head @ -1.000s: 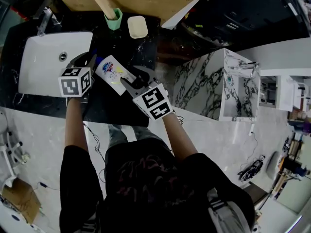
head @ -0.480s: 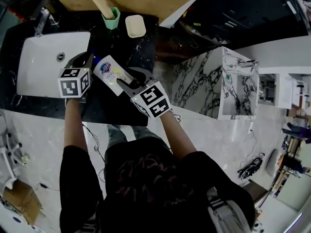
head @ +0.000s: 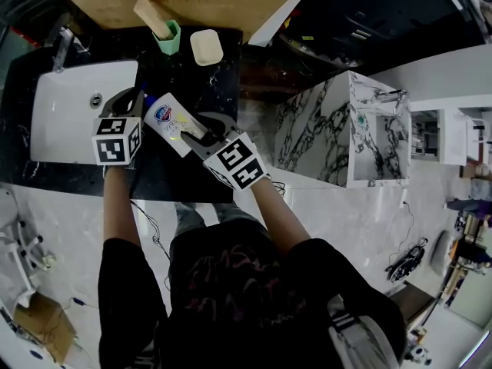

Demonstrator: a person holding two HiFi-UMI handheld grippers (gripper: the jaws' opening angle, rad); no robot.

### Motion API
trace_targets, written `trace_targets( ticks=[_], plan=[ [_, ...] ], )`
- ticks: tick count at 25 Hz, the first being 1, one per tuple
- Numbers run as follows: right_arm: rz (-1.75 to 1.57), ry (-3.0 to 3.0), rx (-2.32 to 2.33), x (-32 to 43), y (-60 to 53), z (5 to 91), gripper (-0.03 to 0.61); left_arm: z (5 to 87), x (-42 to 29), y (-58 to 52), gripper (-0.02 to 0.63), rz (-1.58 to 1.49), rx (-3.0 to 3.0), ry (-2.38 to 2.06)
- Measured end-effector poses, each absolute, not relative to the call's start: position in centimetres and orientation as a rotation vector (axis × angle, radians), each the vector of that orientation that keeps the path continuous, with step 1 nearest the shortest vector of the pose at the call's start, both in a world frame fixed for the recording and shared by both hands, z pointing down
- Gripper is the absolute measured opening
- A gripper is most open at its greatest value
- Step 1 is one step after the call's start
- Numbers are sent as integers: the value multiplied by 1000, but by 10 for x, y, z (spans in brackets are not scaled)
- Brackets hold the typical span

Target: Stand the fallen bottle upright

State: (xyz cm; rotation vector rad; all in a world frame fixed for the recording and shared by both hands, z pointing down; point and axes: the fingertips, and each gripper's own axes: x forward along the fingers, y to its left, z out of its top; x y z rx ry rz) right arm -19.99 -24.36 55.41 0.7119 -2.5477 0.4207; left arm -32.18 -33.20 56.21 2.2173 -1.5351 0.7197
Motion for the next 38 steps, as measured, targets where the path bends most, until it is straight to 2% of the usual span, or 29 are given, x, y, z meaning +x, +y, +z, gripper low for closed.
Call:
trace_targets(
  ticks=[15, 25, 38],
  plan=[
    [435, -2595, 694, -197, -242, 548, 209, 491, -309, -323, 49, 765, 2364, -1665],
    [461, -2620, 668, -184, -230, 549, 213, 439, -266, -289, 48, 929, 2531, -1736],
    [392, -2603, 612, -170, -211, 555, 212, 415, -218, -230, 52, 1028, 2652, -1779]
  ],
)
